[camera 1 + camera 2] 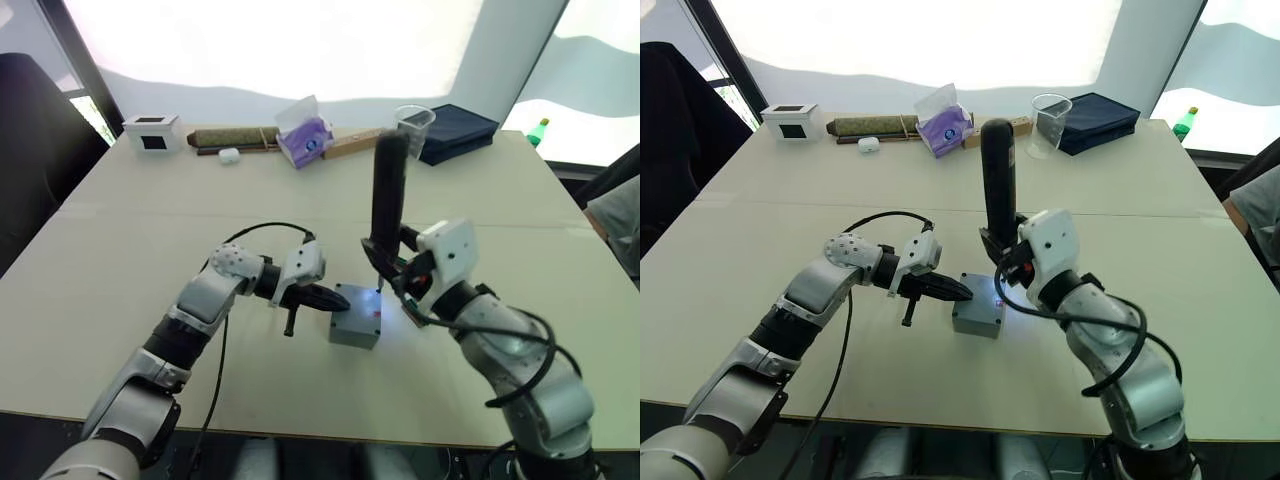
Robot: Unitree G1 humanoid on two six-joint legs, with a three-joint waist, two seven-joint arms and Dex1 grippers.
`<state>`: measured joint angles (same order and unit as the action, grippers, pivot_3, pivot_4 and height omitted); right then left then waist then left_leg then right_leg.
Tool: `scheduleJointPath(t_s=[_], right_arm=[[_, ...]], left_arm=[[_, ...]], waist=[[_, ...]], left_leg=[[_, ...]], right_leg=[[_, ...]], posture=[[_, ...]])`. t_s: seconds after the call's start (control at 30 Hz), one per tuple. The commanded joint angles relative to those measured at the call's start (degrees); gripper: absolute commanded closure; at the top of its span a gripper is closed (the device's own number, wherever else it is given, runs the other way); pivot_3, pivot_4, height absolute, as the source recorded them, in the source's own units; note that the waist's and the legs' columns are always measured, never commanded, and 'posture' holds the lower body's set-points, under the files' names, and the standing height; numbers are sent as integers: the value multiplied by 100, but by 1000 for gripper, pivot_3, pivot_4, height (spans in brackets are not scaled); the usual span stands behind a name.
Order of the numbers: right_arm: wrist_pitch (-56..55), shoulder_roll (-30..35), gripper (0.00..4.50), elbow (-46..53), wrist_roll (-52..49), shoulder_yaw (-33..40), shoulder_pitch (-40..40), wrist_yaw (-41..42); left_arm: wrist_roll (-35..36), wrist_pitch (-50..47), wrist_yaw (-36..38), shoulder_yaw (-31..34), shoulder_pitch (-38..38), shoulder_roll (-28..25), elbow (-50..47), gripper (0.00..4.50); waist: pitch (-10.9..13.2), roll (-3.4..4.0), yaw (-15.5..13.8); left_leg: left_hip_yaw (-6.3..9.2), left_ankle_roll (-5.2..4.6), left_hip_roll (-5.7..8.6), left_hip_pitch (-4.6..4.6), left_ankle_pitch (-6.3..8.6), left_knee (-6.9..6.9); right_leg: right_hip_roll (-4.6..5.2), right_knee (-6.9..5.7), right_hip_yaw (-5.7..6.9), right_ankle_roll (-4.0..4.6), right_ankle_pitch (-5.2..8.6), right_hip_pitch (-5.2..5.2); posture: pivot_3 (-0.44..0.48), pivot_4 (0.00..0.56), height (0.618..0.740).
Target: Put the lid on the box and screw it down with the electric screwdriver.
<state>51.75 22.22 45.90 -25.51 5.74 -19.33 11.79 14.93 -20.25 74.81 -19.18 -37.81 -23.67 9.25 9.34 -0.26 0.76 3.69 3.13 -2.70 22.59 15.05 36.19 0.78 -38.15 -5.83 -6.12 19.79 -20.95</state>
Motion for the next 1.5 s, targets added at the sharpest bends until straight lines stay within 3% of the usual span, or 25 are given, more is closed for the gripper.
scheduleJointPath(t_s=[0.03,0.2,0.3,0.43,0.53,0.63,0.77,1.37,1.43,1.5], right_arm=[[900,17,2437,440,-1312,1413,-1199,-362],[3297,-92,2437,-742,-2863,3618,-2897,-1303],[4038,952,2437,-1960,-3819,4098,-2840,-1663],[4075,3020,2437,-3732,-4462,3852,-1968,-2437],[4075,3922,2437,-4433,-5365,3705,-1267,-2465],[4075,4334,2437,-4708,-6303,3465,-245,-2467],[4000,4448,2437,-4958,-6904,3120,352,-2615],[3828,4111,2437,-5564,-4943,1653,-420,-1676],[3701,4210,1438,-5438,-4535,1484,-355,-1435],[3579,4316,906,-5264,-4186,1364,-235,-1145]], left_arm=[[326,-458,-65,283,-3,78,184,4500],[875,-1029,-74,765,-275,127,141,4500],[1179,-1383,11,970,-467,79,6,4500],[1108,-1310,343,798,-625,-191,-239,4500],[1049,-1221,457,672,-646,-306,-384,4500],[960,-969,538,581,-763,-287,-403,4500],[951,-911,579,509,-842,-239,-495,4500],[898,-1002,480,390,-553,-451,-724,4500],[882,-1024,460,396,-593,-445,-625,4500],[836,-1001,410,401,-596,-442,-557,4500]], waist=[[11,5,-2],[16,11,1],[22,21,-22],[40,41,-89],[44,65,-74],[49,63,34],[60,78,99],[66,84,128],[66,84,118],[66,85,115]], left_leg=[[0,3,0,12,-2,-3],[31,2,-4,70,-3,-8],[32,5,0,92,-5,-11],[13,4,22,115,-5,-11],[-14,1,23,153,-5,-6],[-16,-7,0,153,-1,-4],[-21,-19,-5,143,4,5],[-25,-10,-4,135,-1,18],[-25,-9,-4,136,-2,19],[-24,-6,-4,135,-4,20]], right_leg=[[0,-1,0,0,-1,-13],[-8,-15,27,1,-1,-70],[2,-14,31,2,-1,-89],[23,2,25,0,-1,-105],[22,-2,5,-4,-1,-154],[-3,-1,4,-3,-1,-154],[-12,-17,-10,-2,-2,-153],[-10,-20,-17,-7,-4,-144],[-10,-20,-17,-7,-4,-144],[-10,-20,-17,-7,-4,-143]], posture=[[0,150,737],[0,150,737],[0,150,737],[0,150,737],[0,150,737],[0,150,737],[0,150,737],[0,150,737],[0,150,737],[0,150,737]])
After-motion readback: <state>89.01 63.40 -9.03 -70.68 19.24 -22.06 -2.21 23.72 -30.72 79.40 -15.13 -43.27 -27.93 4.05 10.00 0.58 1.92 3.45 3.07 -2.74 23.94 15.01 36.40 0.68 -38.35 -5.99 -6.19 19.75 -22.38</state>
